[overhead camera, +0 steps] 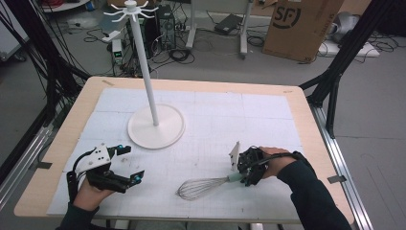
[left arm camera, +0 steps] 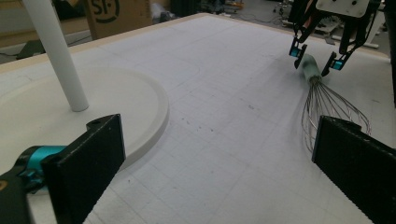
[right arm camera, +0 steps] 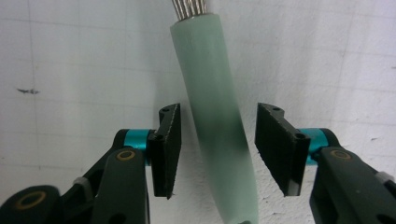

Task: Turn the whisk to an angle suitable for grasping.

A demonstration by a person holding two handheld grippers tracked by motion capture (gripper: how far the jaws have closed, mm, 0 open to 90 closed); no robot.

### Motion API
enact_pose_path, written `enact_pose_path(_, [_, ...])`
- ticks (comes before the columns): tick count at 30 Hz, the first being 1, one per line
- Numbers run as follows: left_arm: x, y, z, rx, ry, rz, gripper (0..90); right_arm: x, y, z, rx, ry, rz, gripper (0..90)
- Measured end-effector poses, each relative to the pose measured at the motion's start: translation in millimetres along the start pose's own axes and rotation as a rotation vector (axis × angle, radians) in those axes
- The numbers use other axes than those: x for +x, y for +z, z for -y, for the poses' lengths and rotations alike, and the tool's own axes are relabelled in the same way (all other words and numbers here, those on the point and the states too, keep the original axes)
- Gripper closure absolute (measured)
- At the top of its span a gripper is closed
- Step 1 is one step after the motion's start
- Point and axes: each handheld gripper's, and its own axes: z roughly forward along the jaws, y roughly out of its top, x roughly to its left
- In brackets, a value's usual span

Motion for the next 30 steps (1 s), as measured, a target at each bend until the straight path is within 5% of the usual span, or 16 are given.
enact_pose_path(21, [-1.0, 0.2, 0.3, 0.004, 0.001, 0.001, 3.2, -1.6, 6.3, -4.6, 0.038, -0.026, -0.085, 67.4])
enact_pose_path(30, [-0.6, -0.2, 0.2, 0.004, 0.002, -0.001, 3.2, 0.8, 0.8, -4.9, -0.019, 0.003, -0.091, 67.6])
